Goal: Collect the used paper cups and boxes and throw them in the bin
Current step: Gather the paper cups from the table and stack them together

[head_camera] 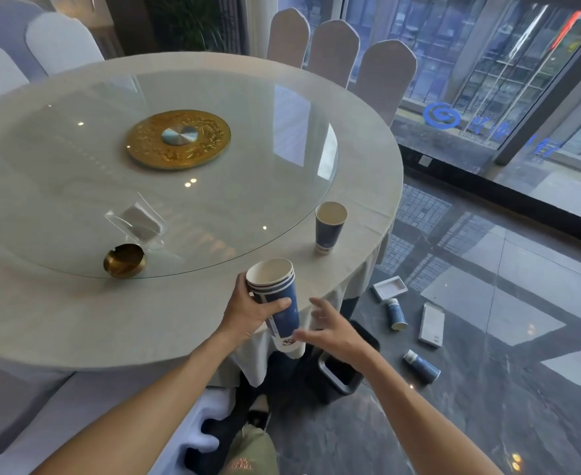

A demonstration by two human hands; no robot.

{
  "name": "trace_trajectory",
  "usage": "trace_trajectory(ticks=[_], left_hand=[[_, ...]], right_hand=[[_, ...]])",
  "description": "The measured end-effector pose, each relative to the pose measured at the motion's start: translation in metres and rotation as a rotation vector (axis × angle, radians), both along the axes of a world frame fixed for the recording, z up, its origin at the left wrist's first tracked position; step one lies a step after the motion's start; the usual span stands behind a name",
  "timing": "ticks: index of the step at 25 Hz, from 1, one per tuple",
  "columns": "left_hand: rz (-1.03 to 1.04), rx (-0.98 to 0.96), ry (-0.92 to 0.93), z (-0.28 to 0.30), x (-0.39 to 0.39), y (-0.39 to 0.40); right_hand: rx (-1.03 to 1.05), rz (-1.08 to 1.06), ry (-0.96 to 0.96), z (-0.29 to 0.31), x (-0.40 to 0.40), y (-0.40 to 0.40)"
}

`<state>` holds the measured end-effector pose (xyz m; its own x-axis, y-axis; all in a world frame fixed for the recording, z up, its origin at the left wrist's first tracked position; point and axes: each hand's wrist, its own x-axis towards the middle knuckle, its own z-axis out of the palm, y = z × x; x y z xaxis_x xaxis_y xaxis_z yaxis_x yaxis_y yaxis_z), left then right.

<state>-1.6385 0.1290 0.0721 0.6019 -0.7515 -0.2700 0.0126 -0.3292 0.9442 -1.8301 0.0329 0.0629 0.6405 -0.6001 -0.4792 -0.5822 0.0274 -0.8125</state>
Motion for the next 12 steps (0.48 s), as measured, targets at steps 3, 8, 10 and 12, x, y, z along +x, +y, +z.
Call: trace_trajectory(ticks=[3,8,10,12], left_hand=[[0.026,-0.01,-0.007,-0.007,0.02,-0.016],[-0.011,-0.015,-0.035,-0.018,0.055,-0.071],[-0.029,-0.019,-0.044,-0.021,0.069,-0.101],[-0.045,-0.027,-0.037,-0.023,0.082,-0.131]], right_hand=[[-0.15,-0.105,0.011,0.007,0.016,-0.043],[-0.364,-0.233,0.039,0.018,0.058,-0.127],[-0.405,-0.264,0.074,0.016,0.076,-0.161],[-0.399,-0.292,0.107,0.012,0.093,-0.192]])
